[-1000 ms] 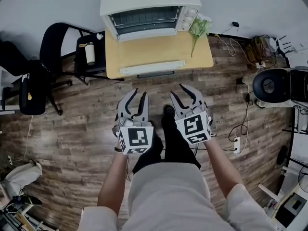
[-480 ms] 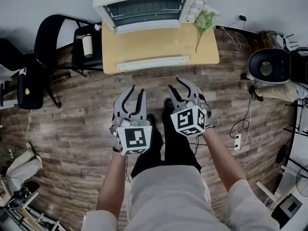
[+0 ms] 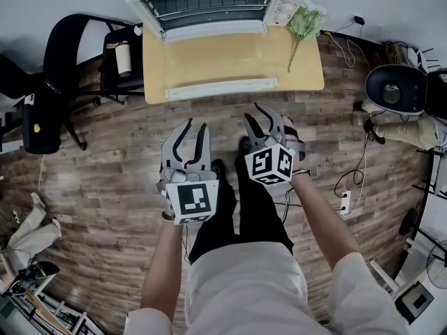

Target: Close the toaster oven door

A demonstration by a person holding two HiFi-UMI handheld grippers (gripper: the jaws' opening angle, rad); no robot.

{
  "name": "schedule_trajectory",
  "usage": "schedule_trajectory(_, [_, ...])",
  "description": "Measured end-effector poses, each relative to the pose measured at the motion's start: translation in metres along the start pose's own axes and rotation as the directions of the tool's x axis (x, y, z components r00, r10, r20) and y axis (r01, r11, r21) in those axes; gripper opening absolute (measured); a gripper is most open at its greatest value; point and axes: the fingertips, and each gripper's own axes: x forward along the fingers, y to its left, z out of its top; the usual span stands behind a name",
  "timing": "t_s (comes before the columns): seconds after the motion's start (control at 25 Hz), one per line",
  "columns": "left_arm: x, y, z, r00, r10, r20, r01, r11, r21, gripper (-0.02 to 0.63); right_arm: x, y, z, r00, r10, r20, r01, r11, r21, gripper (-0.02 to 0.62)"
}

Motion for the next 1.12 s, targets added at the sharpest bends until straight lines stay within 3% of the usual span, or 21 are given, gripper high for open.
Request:
schedule_trajectory(0.88, [0.037,0.002,-0.023,0.997,0.010,-0.076,-0.009,1.000,0.016,0.087,0.077,0.005,-0.038,0.998,-0.024,-0.056,0.012,0.978,-0.208,0.164])
schedule_trajectory(1.12, [0.039,0.003,-0.027,0.996,0.018,-0.087,-0.017,1.000,0.009,0.087,0.086,0.005,-0.041,0.996,-0.074,-0.041,0.057,0.948,-0.313,0.169])
